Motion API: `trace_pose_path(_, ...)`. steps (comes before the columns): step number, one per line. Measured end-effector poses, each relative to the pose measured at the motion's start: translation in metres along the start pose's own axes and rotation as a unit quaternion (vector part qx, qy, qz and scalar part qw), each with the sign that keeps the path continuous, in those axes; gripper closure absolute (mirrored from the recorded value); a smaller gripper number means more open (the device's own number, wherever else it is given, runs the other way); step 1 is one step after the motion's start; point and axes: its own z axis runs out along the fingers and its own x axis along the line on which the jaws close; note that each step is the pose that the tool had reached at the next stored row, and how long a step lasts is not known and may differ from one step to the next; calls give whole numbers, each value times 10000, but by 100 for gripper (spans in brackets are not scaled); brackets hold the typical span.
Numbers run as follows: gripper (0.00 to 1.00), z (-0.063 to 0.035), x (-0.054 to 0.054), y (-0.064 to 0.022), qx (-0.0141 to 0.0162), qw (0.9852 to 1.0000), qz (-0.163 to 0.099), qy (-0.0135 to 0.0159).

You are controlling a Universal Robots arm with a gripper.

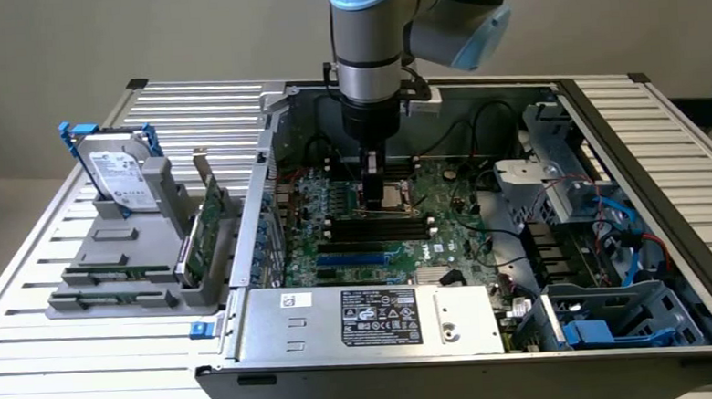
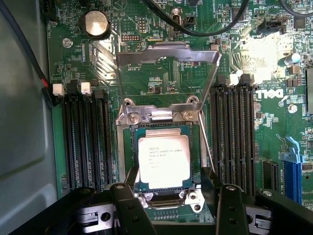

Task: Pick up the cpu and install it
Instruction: 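Place the cpu into insertion slot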

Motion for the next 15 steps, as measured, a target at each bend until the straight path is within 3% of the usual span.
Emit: trace_pose_path(15,36,-157,-12,50,1,10000,0,5)
